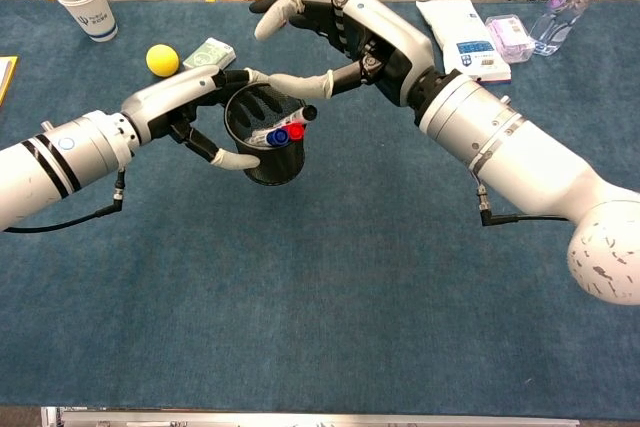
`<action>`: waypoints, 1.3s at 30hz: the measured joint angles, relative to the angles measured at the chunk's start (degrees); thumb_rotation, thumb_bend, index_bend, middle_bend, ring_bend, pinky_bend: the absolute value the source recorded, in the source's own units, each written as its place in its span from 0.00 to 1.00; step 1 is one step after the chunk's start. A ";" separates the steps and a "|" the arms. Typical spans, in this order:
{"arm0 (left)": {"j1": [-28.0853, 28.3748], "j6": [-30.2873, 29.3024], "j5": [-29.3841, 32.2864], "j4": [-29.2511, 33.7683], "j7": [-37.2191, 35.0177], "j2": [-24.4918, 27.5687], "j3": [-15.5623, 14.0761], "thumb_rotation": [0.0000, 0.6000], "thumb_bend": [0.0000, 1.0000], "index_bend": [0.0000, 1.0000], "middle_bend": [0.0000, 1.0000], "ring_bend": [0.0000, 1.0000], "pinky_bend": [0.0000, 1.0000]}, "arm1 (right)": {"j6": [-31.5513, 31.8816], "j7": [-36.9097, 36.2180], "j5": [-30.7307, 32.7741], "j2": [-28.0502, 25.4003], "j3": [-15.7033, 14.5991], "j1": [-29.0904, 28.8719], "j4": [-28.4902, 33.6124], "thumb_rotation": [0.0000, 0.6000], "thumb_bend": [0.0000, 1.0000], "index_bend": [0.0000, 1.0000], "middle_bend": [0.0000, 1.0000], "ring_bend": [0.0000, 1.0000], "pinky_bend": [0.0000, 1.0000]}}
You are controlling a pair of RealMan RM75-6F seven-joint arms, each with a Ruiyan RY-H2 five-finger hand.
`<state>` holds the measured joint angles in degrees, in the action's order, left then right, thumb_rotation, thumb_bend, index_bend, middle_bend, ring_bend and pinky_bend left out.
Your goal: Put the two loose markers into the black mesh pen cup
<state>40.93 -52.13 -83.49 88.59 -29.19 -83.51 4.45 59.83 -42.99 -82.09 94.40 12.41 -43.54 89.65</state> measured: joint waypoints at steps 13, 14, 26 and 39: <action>-1.38 -0.01 0.20 -3.39 -1.61 -0.73 -1.77 1.00 0.22 0.35 0.40 0.35 0.31 | 6.72 3.74 -2.26 -10.11 1.44 4.37 4.16 1.00 0.17 0.44 0.20 0.06 0.02; -1.42 0.02 0.18 -3.92 -1.68 -0.97 -1.85 1.00 0.22 0.35 0.40 0.35 0.31 | 7.13 4.33 -2.41 -10.94 1.32 4.84 4.30 1.00 0.17 0.44 0.20 0.06 0.02; -2.01 0.18 -0.31 -10.13 -2.81 -4.33 -2.84 1.00 0.22 0.35 0.39 0.33 0.31 | 9.38 5.88 -3.89 -16.23 -1.37 8.76 3.44 1.00 0.17 0.43 0.20 0.06 0.02; -2.03 0.57 -1.23 -11.87 -4.34 -5.03 -3.35 1.00 0.22 0.21 0.26 0.19 0.27 | 9.78 4.85 -3.35 -15.90 -1.49 9.68 2.80 1.00 0.17 0.43 0.20 0.06 0.02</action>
<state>38.90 -51.56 -84.72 76.72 -33.53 -88.54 1.10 69.61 -38.14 -85.45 78.50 10.91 -33.86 92.45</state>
